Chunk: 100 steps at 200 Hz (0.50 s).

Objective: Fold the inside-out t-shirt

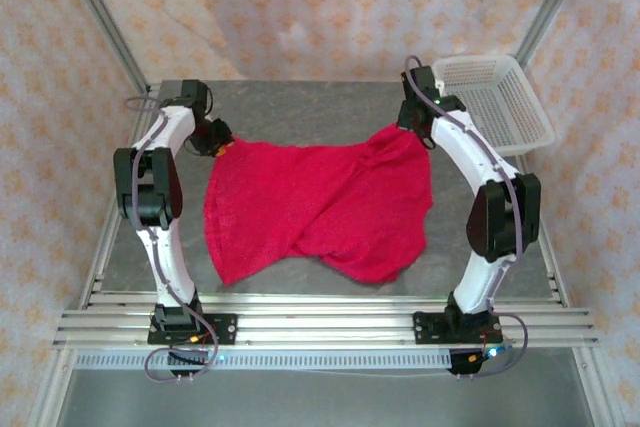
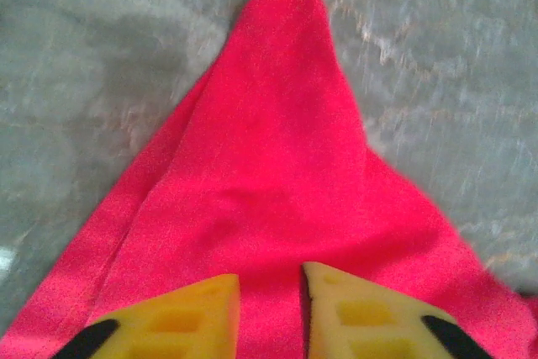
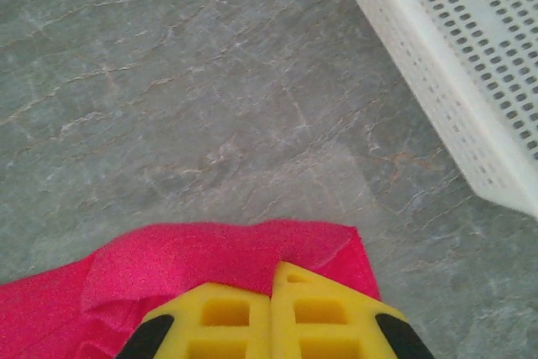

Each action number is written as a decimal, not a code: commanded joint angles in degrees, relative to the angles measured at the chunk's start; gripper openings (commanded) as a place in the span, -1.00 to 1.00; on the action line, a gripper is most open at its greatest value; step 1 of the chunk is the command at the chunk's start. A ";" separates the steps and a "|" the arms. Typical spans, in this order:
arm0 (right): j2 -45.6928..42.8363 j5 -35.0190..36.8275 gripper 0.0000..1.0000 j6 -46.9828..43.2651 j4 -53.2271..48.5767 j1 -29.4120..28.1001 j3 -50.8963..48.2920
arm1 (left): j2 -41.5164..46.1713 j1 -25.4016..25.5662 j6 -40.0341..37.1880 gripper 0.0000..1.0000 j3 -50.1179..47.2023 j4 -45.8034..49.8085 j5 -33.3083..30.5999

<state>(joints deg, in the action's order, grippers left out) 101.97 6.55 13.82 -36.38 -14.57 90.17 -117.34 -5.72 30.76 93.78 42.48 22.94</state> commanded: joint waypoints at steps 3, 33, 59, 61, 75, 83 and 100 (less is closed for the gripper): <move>-5.12 -2.10 -1.00 2.60 5.73 0.24 -4.23 | 7.49 -0.08 -3.33 -0.53 -7.17 -2.87 -1.67; -6.36 -2.19 -1.00 2.79 5.71 0.26 -6.75 | 10.72 -0.07 -4.21 -0.47 -14.21 -4.06 -1.37; -7.54 -0.94 -1.00 2.01 5.73 0.25 -7.95 | 12.63 -0.09 -5.03 -0.22 -18.88 -4.85 -4.91; -7.64 -0.82 -1.00 2.00 5.67 0.24 -8.03 | 12.68 -0.09 -5.02 -0.20 -19.13 -4.88 -5.18; -7.97 -0.50 -1.00 1.89 5.71 0.24 -8.21 | 12.84 -0.17 -5.19 -0.14 -20.18 -5.30 -6.44; -8.10 -0.55 -1.00 1.85 5.62 0.25 -8.20 | 12.60 -0.15 -5.06 -0.13 -20.68 -5.93 -6.50; -8.22 -0.66 -1.00 1.88 5.45 0.24 -8.15 | 11.56 -0.15 -4.75 -0.15 -21.30 -7.20 -6.50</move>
<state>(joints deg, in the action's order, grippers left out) 96.03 4.56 15.59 -31.68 -14.57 82.32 -106.24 -5.72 26.87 73.23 38.48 19.14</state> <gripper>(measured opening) 0.045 0.431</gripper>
